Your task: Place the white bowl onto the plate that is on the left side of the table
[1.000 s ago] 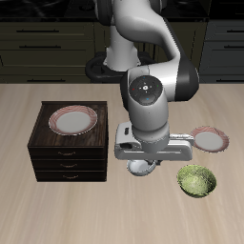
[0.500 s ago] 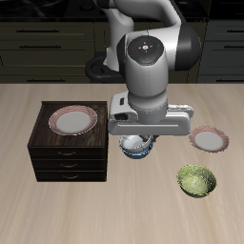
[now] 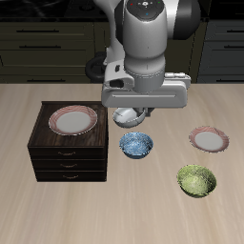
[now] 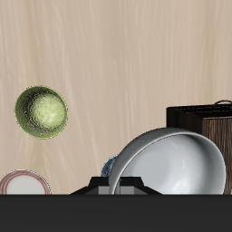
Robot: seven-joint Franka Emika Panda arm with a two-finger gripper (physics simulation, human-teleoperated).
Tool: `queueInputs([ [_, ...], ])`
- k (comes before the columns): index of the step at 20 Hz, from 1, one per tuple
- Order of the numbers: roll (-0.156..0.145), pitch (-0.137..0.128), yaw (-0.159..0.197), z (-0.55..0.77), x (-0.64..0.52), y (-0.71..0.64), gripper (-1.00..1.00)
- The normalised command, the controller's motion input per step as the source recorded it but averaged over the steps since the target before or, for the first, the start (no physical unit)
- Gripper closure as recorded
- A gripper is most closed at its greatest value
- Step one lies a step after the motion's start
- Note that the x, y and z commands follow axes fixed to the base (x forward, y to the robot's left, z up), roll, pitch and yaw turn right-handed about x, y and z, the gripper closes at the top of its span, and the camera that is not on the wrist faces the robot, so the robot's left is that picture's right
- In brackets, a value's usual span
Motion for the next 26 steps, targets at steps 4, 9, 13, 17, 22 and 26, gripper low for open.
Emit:
queueInputs([
  [4, -0.017, -0.100, 0.050, 0.16, -0.38, 0.06, 1.00],
  [9, 0.003, -0.049, -0.010, 0.11, -0.27, 0.09, 1.00],
  [13, 0.013, -0.039, 0.000, 0.09, -0.22, 0.05, 1.00],
  [17, -0.023, -0.030, 0.006, 0.13, -0.24, -0.03, 1.00],
  [22, -0.011, 0.017, -0.035, -0.04, -0.27, -0.03, 1.00],
  [26, 0.001, -0.043, 0.015, -0.03, -0.39, 0.13, 1.00],
])
